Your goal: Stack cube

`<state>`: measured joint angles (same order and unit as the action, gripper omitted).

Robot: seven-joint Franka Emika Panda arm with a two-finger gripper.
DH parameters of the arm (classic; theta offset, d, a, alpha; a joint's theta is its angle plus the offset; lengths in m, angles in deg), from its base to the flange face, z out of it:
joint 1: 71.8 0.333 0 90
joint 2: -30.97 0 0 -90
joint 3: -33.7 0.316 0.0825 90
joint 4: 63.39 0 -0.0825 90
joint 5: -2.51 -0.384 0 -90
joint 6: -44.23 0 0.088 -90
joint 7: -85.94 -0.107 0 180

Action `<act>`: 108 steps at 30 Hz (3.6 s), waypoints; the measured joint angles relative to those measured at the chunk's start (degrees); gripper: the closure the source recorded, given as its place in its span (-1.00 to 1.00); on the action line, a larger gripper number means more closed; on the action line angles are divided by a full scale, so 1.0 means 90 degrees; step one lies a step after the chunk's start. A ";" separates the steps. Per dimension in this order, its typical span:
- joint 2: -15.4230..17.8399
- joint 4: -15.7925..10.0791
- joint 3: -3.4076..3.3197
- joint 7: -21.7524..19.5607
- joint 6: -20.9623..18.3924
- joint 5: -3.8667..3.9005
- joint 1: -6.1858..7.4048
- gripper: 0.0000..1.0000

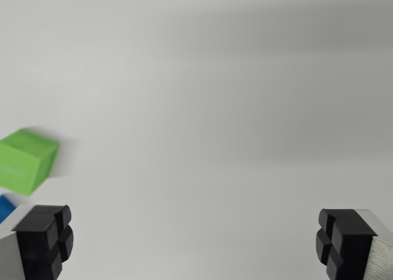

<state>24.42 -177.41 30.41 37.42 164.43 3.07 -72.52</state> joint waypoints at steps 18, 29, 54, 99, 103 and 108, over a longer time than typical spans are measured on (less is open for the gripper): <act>0.0125 -0.0403 0.0095 0.0056 0.0277 0.0000 0.0112 -1.00; 0.0226 -0.0752 0.0195 0.0113 0.0527 0.0000 0.0210 -1.00; 0.0383 -0.1687 0.0479 0.0244 0.1295 0.0005 0.0593 -1.00; -0.0105 -0.2942 0.1234 0.0267 0.3045 0.0153 0.1605 -1.00; -0.0212 -0.2987 0.1286 0.0231 0.3196 0.0200 0.1716 -1.00; -0.0371 -0.3022 0.1347 0.0174 0.3386 0.0268 0.1870 -1.00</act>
<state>21.09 -204.61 42.54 38.99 194.90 5.49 -55.69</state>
